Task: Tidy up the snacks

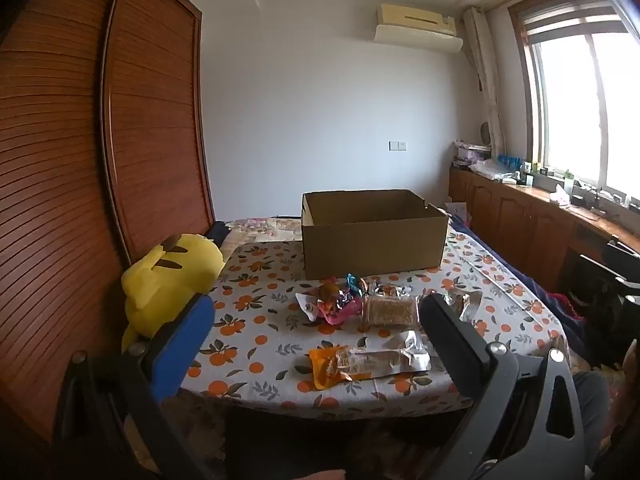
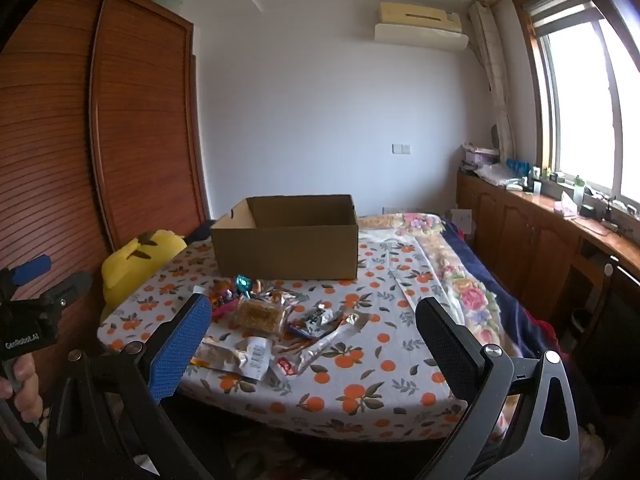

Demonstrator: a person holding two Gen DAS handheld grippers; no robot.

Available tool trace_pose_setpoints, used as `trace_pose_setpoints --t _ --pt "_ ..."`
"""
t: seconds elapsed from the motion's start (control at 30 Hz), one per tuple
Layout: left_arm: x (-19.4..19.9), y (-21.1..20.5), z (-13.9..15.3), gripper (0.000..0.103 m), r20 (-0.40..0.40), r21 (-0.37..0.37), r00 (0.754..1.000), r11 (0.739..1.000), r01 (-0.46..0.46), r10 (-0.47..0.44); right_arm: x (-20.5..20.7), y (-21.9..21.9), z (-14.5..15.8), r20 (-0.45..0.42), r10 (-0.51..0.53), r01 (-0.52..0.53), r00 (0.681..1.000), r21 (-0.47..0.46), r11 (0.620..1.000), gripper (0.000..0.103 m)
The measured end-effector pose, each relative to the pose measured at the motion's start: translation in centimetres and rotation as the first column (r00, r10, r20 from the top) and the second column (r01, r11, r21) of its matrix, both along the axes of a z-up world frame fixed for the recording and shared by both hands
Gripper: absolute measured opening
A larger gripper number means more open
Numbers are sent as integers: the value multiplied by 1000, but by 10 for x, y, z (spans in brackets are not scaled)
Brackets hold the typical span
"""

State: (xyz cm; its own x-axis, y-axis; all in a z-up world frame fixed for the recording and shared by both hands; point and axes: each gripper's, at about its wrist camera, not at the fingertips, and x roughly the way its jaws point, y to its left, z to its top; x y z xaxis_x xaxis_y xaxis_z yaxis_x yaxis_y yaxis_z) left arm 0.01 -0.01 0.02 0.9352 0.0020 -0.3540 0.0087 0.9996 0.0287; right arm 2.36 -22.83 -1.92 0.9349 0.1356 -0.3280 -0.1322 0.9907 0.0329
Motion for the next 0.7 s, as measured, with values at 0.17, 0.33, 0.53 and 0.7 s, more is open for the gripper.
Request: trace_pose_setpoints --t 0.17,0.33,0.53,0.7 --pt "3 2 1 103 -5 6 1000 1000 3 -2 -2 -1 1 4 -3 3 1000 1 1000 103" --pt "0 4 -11 103 -8 17 1000 1000 -2 2 0 0 -3 -14 -3 3 1000 -1 1000 103" --pt "0 -2 -10 103 -8 35 1000 999 -6 6 1 0 -5 -21 -2 2 1000 -3 1000 103" --pt "1 -3 -9 103 -8 39 1000 999 -6 7 0 1 -8 -24 -4 4 1000 -2 1000 103"
